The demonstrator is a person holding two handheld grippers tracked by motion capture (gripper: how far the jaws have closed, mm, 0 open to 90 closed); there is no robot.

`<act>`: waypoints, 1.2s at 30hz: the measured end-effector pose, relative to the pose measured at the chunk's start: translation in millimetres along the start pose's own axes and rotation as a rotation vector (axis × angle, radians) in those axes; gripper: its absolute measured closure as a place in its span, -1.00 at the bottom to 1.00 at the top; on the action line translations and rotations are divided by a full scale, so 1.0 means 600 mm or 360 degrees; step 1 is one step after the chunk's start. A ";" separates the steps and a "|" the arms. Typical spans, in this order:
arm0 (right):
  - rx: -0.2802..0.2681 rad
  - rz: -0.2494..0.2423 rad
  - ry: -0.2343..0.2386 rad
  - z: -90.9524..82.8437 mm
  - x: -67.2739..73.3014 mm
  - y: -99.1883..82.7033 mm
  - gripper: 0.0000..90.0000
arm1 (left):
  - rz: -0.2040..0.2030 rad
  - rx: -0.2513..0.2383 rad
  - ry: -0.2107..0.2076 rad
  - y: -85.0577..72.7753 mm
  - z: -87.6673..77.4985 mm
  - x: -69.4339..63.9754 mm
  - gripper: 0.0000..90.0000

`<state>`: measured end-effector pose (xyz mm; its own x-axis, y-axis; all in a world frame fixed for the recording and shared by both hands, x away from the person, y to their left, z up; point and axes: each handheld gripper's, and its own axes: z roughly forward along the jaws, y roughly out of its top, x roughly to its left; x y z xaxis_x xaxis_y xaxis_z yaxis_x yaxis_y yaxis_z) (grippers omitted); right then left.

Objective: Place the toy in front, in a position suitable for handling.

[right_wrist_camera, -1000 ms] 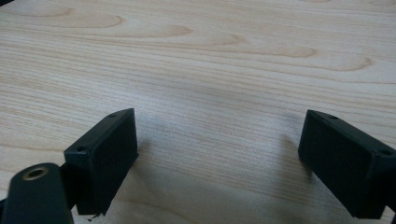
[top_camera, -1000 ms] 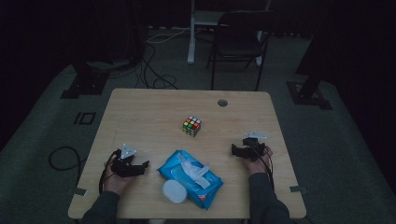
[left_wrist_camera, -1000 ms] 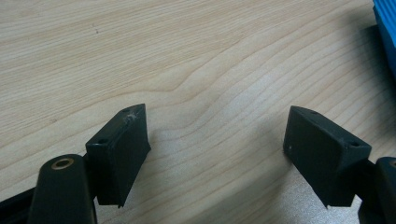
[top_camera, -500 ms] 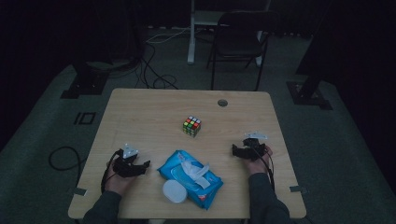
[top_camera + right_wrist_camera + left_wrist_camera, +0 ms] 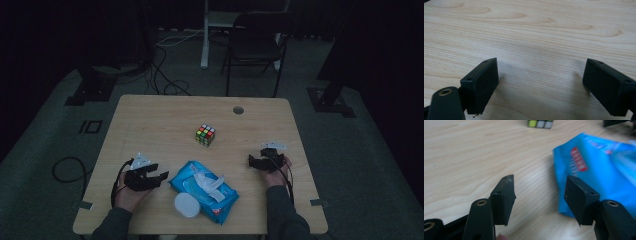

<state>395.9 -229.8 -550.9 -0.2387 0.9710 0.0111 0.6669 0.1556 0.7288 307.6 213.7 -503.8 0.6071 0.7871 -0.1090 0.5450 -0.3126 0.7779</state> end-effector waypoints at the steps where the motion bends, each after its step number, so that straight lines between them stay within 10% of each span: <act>1: 0.0000 0.0000 0.0000 0.000 0.000 0.000 -0.71 | 0.0017 0.0002 -0.0008 0.003 0.000 -0.006 -0.08; 26: -0.0002 0.0003 -0.0005 0.000 0.000 0.000 -0.71 | 0.0269 0.0104 -0.0128 0.063 0.031 -0.123 -0.22; 36: -0.0002 0.0002 -0.0005 0.000 0.000 0.000 -0.71 | 0.0365 0.0218 -0.0028 0.059 0.038 -0.134 -0.02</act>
<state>395.7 -229.6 -551.0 -0.2357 0.9718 0.0101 0.6664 0.1541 0.7295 291.1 127.3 -481.8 0.7330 0.6785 0.0488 0.4646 -0.5517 0.6926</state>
